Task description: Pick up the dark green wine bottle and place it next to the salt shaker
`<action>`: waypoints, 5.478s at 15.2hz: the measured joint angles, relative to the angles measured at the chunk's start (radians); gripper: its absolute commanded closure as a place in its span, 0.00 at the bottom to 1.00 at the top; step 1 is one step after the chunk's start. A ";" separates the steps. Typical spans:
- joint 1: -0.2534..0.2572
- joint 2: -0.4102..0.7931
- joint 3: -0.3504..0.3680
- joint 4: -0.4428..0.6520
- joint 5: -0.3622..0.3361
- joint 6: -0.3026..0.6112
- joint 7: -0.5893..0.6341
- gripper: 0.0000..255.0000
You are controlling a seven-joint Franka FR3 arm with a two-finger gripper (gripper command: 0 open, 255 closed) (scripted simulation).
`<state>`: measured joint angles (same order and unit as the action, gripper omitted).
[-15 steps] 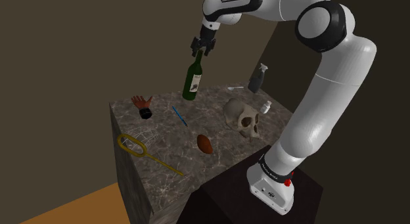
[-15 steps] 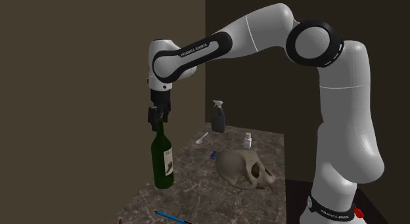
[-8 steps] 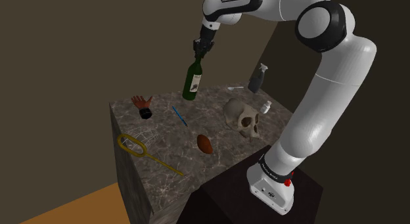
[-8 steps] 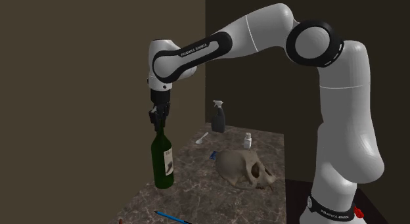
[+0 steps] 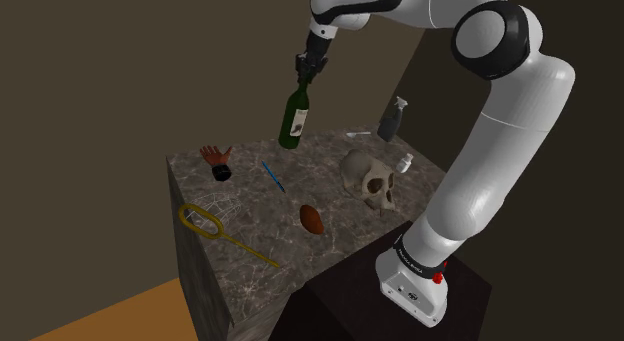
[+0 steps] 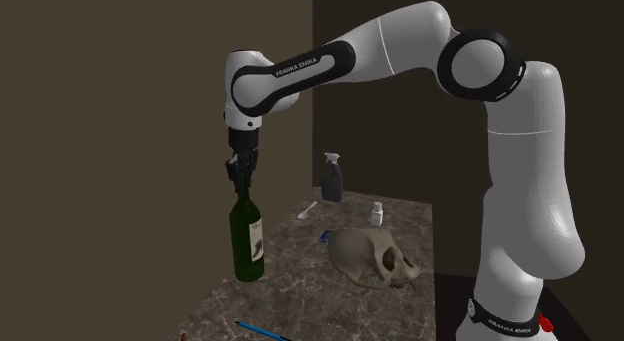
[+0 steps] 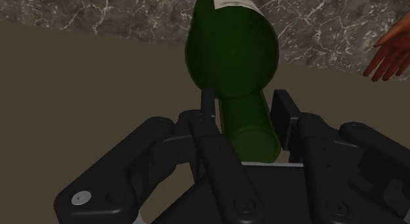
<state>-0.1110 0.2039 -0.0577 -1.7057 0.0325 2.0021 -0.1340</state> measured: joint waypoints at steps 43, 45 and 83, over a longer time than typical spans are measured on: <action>-0.132 -0.369 -0.124 -0.079 -0.022 -0.295 -0.244 1.00; -0.150 -0.404 -0.146 -0.107 -0.029 -0.302 -0.283 1.00; -0.393 -0.492 -0.710 -0.175 -0.141 -0.305 -1.061 1.00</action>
<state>-0.5039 -0.2877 -0.7672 -1.8806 -0.1085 1.6971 -1.1953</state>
